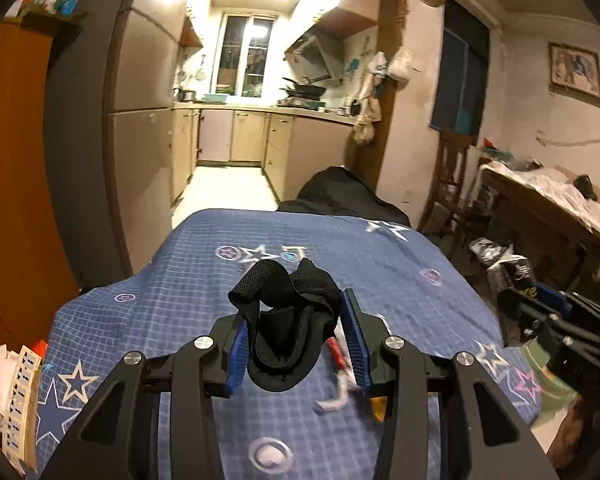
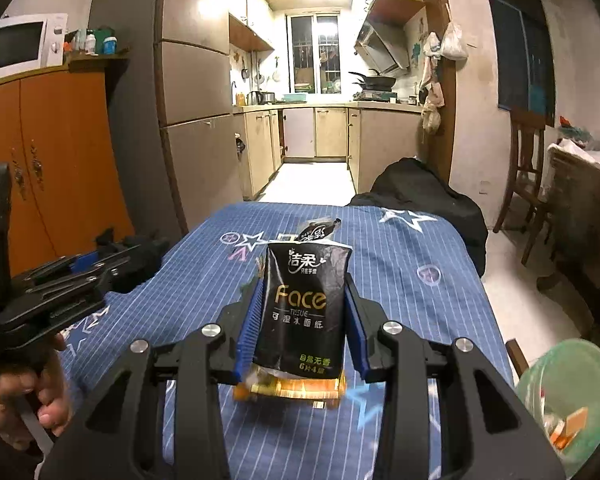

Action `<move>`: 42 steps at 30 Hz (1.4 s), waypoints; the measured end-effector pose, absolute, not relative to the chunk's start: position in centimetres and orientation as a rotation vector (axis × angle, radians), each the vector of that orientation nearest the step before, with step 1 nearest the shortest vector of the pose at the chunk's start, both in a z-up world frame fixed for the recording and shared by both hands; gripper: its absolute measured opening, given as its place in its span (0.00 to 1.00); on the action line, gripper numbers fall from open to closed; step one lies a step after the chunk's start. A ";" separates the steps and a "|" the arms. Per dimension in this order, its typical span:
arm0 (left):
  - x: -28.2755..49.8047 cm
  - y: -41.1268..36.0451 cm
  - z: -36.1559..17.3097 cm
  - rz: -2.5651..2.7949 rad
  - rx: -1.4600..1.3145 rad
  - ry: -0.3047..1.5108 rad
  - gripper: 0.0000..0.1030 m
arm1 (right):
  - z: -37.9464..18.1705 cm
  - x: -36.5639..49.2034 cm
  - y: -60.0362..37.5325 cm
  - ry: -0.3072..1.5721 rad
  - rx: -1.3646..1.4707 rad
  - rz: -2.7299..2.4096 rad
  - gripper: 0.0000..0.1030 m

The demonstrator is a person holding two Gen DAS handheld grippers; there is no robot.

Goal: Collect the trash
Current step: 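Carry the black cloth and Face tissue pack over the green bin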

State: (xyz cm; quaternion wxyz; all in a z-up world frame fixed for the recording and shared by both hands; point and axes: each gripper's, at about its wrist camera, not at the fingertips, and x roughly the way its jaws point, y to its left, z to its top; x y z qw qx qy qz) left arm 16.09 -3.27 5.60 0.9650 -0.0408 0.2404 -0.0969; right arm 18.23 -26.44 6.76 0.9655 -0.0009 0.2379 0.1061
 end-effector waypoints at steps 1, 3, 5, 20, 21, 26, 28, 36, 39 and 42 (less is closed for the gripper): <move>15.2 -4.1 5.6 -0.210 -0.073 0.486 0.42 | 6.4 18.2 -26.8 0.480 0.004 0.212 0.36; 13.6 -5.7 5.5 -0.233 -0.048 0.484 0.42 | 6.2 17.6 -27.4 0.477 0.018 0.202 0.36; 12.7 -6.7 5.5 -0.251 -0.039 0.487 0.42 | 6.1 16.7 -28.2 0.475 0.031 0.191 0.36; 11.7 -13.5 8.3 -0.353 -0.004 0.462 0.42 | 7.8 13.8 -33.8 0.455 0.065 0.083 0.36; 11.7 -14.4 8.4 -0.365 0.001 0.462 0.42 | 8.0 13.7 -34.3 0.457 0.069 0.075 0.36; 12.4 -17.7 9.1 -0.422 0.015 0.461 0.42 | 8.6 13.1 -37.9 0.467 0.074 0.006 0.36; 12.7 -19.4 9.5 -0.446 0.022 0.463 0.42 | 8.8 13.0 -39.2 0.475 0.080 -0.013 0.36; 13.6 -27.3 9.3 -0.544 0.084 0.496 0.42 | 8.7 12.1 -44.8 0.513 0.110 -0.102 0.36; 14.0 -31.1 8.7 -0.602 0.110 0.527 0.42 | 8.7 11.7 -47.5 0.538 0.125 -0.137 0.36; 14.4 -34.5 8.6 -0.662 0.130 0.542 0.42 | 8.5 11.3 -50.1 0.562 0.141 -0.179 0.36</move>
